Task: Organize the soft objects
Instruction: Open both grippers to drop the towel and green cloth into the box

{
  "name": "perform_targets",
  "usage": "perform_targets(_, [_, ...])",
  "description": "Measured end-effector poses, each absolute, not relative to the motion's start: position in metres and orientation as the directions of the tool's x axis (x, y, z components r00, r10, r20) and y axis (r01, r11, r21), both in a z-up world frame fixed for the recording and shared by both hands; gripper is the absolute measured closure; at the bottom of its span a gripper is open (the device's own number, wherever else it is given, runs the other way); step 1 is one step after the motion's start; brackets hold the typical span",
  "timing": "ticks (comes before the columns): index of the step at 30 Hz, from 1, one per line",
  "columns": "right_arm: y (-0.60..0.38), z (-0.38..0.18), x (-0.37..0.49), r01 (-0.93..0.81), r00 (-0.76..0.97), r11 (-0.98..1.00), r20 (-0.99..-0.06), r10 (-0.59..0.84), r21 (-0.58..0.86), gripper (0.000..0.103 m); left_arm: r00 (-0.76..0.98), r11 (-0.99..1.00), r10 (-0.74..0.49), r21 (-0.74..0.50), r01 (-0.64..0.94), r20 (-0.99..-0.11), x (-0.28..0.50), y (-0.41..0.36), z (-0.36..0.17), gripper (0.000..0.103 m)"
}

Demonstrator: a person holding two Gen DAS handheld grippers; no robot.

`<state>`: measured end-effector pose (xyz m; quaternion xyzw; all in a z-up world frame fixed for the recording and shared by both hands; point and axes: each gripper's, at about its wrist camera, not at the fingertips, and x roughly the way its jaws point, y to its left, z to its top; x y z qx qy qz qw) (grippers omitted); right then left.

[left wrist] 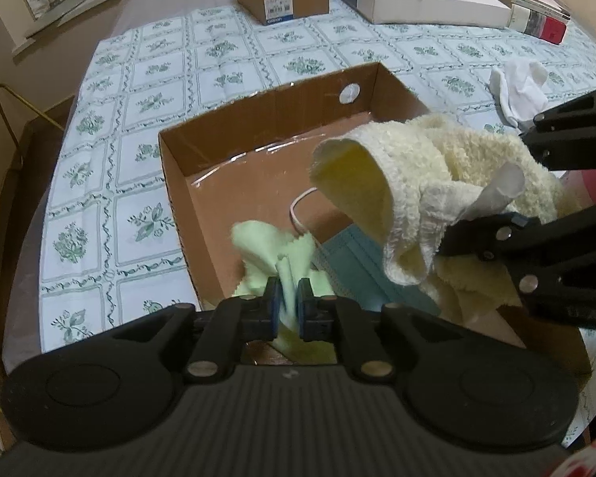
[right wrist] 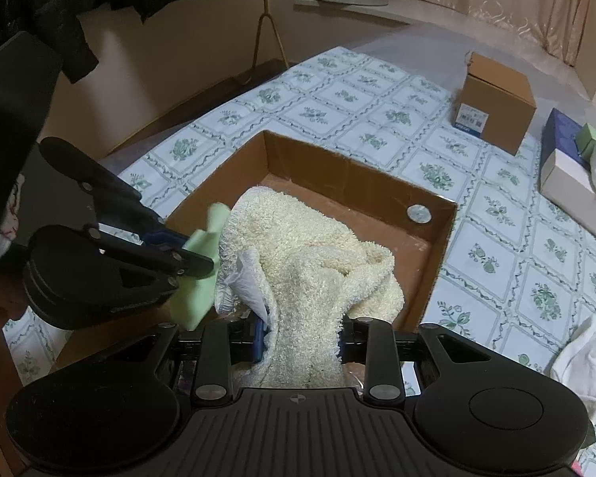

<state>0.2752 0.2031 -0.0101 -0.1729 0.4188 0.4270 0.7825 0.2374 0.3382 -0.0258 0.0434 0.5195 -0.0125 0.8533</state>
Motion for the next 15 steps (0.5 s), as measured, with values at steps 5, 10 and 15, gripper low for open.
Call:
perform_targets(5, [0.208,-0.015,0.279,-0.817,0.277,0.571,-0.81,0.517,0.084,0.071,0.46,0.997,0.024,0.057,0.059,-0.887,0.236,0.343,-0.029,0.086])
perform_targets(10, [0.207,-0.018,0.282,-0.815,0.277,0.573,-0.811,0.516,0.086,0.07,0.491,0.997,0.028,0.058,0.047,-0.871,0.231,0.349,-0.019,0.083])
perform_targets(15, [0.204,-0.018,0.289,-0.806,0.247,0.573,-0.794,0.556,0.151,0.056,0.517,0.998,0.041,0.064,0.026,-0.855,0.225,0.354,-0.008,0.082])
